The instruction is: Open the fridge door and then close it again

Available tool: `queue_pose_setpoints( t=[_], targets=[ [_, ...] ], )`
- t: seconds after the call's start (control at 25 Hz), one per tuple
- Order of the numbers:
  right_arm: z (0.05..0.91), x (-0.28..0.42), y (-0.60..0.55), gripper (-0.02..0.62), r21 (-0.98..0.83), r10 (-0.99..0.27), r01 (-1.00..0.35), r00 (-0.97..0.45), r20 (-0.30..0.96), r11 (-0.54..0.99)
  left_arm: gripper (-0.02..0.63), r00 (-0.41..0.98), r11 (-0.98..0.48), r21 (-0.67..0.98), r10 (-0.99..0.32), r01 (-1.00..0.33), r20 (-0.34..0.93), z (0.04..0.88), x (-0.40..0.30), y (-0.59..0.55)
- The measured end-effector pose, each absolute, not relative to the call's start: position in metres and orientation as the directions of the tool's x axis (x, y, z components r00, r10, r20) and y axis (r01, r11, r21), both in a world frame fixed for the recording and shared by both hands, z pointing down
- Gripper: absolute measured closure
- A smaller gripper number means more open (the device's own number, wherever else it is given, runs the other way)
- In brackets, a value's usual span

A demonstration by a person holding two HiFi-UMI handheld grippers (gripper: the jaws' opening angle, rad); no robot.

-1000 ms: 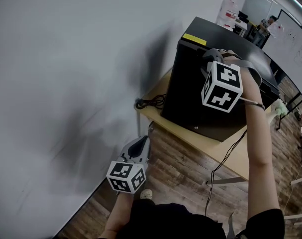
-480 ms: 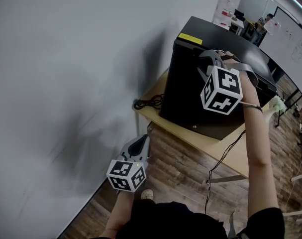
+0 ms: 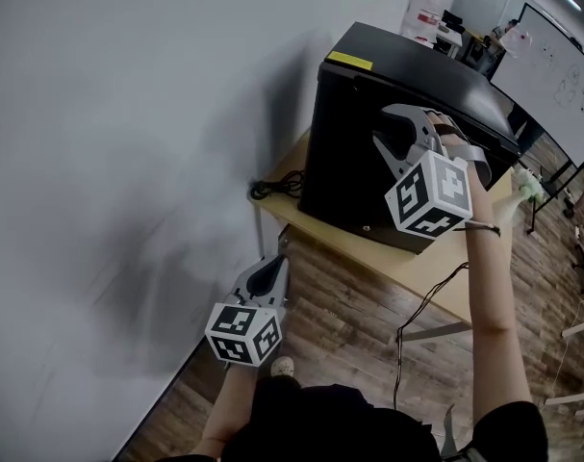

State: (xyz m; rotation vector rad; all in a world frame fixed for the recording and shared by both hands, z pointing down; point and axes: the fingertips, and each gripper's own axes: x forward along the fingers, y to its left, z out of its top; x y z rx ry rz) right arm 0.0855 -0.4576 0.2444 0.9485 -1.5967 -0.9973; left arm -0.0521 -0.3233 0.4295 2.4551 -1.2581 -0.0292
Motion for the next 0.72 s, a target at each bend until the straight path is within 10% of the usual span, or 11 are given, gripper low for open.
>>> queue_pose_setpoints(
  t=[0.72],
  targets=[
    [0.279, 0.124, -0.316, 0.550, 0.342, -0.844, -0.771, -0.498, 0.201, 0.537, 0.600, 0.637, -0.571, 0.312, -0.751, -0.759, 0.173, 0.420, -0.016, -0.249]
  ],
)
